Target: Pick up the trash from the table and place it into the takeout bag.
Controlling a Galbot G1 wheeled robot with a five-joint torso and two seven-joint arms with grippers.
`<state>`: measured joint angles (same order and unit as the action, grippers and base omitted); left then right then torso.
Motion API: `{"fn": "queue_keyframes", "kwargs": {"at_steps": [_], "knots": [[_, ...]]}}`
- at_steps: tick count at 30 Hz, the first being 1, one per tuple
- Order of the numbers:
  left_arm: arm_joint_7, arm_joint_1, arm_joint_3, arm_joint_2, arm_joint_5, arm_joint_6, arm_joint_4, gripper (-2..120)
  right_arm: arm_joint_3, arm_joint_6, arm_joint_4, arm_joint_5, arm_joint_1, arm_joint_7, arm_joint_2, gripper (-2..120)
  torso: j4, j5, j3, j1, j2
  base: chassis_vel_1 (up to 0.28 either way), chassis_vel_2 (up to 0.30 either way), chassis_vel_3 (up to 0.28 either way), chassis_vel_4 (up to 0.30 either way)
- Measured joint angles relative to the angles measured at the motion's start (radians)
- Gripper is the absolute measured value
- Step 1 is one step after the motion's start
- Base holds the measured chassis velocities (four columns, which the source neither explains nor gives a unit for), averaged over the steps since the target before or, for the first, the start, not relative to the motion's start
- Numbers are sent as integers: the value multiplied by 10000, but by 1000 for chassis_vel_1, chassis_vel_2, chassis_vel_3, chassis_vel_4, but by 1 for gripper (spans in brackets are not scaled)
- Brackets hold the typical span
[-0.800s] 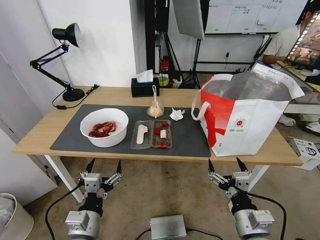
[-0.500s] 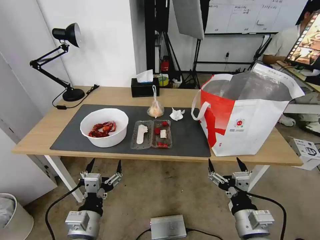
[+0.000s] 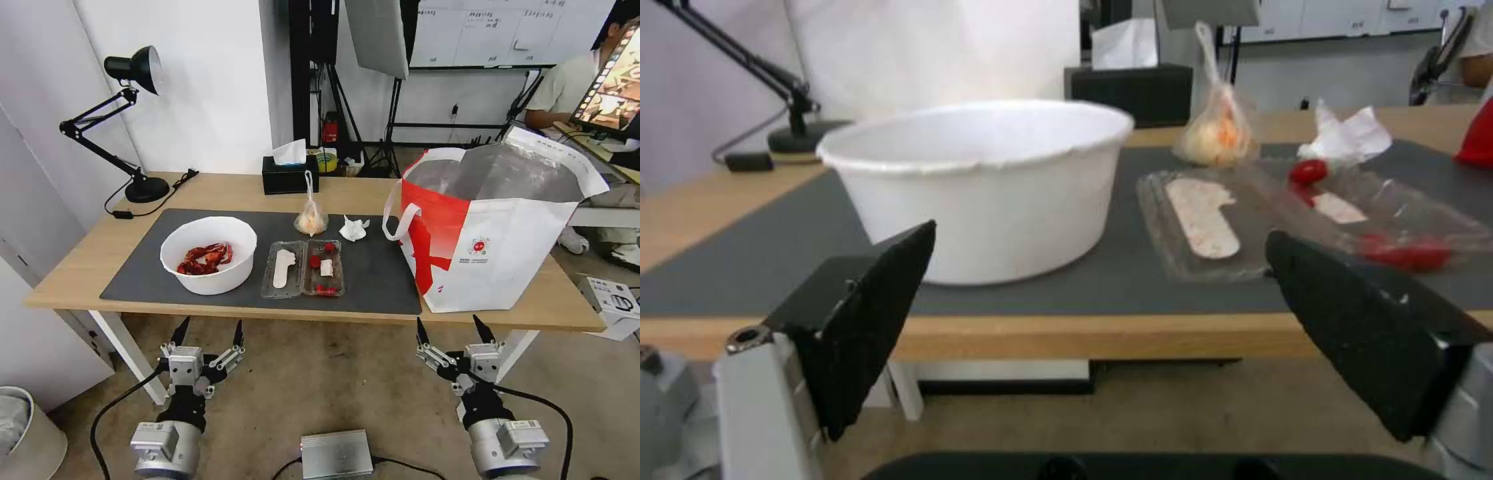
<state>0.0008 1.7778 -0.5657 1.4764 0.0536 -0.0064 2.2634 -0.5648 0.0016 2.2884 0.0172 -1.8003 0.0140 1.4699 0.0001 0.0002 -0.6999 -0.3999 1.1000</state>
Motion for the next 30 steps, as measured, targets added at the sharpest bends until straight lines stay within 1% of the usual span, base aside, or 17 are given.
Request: {"fn": "queue_keyframes", "kwargs": {"at_steps": [3,4,5,6,8,9,10,11,12,15,17,18,19,20,21,27,30], "knots": [[61,-509,-366,-539,1190,-157,-836,100,-648,135,-534,666,-42,628,-1111,100,-1,-2,-1,-1,-1,0,0,0,0],[61,-509,-366,-539,1190,-157,-836,100,-648,135,-534,666,-42,628,-1111,100,-1,-2,-1,-1,-1,0,0,0,0],[94,-754,-538,-791,1742,-230,-1223,100,-975,210,-803,1010,-65,948,-1672,100,-1,0,0,-1,0,0,0,0,0],[94,-754,-538,-791,1742,-230,-1223,100,-975,210,-803,1010,-65,948,-1672,100,-1,0,0,-1,0,0,0,0,0],[139,-1110,-795,-1170,2572,-333,-1801,100,-1464,322,-1213,1524,-101,1434,-2527,100,0,-2,-1,0,0,0,0,0,0],[155,-1214,-869,-1283,2819,-370,-1971,100,-1609,354,-1329,1675,-112,1572,-2777,100,-1,-1,-1,0,-1,0,0,0,0],[155,-1214,-869,-1283,2819,-370,-1971,100,-1609,354,-1329,1675,-112,1572,-2777,100,-1,-1,-1,0,-1,0,0,0,0],[181,-1431,-1022,-1509,3319,-435,-2327,100,-1931,457,-1516,2021,-163,1847,-3260,100,2,1,-1,-1,-2,0,0,0,0],[184,-1546,-1125,-1635,3588,-467,-2515,100,-2120,611,-1383,2249,-285,1911,-3429,100,-1,2,-3,-3,-1,0,0,0,0],[204,-1612,-1150,-1695,3738,-493,-2613,100,-2248,782,-1127,2437,-407,1934,-3505,100,-1,-6,-2,-2,-1,0,0,0,0],[242,-1609,-1156,-1702,3804,-497,-2614,100,-2253,801,-1097,2451,-424,1935,-3503,100,0,-4,-2,-2,-1,0,0,0,0],[469,-1552,-1149,-1721,4066,-520,-2486,100,-2260,831,-1052,2464,-441,1935,-3492,100,0,-3,-2,-2,-2,0,0,0,0],[861,-1460,-1088,-1737,4451,-594,-2123,100,-2265,886,-970,2470,-460,1934,-3466,100,-1,0,-1,-1,0,0,0,0,0],[861,-1460,-1088,-1737,4451,-594,-2123,100,-2265,886,-970,2470,-460,1934,-3466,100,-1,0,-1,-1,0,0,0,0,0],[1013,-1386,-1063,-1741,4580,-603,-1999,100,-2268,915,-933,2471,-487,1928,-3445,100,-2,1,-1,-2,-1,0,0,0,0],[1182,-1315,-993,-1755,4709,-596,-1811,100,-2273,963,-905,2496,-480,1901,-3408,100,0,-2,-1,-1,0,0,0,0,0],[1250,-1330,-826,-1806,4939,-389,-1585,100,-2274,998,-903,2523,-472,1882,-3381,100,0,-1,-1,-2,0,0,0,0,0]]}}
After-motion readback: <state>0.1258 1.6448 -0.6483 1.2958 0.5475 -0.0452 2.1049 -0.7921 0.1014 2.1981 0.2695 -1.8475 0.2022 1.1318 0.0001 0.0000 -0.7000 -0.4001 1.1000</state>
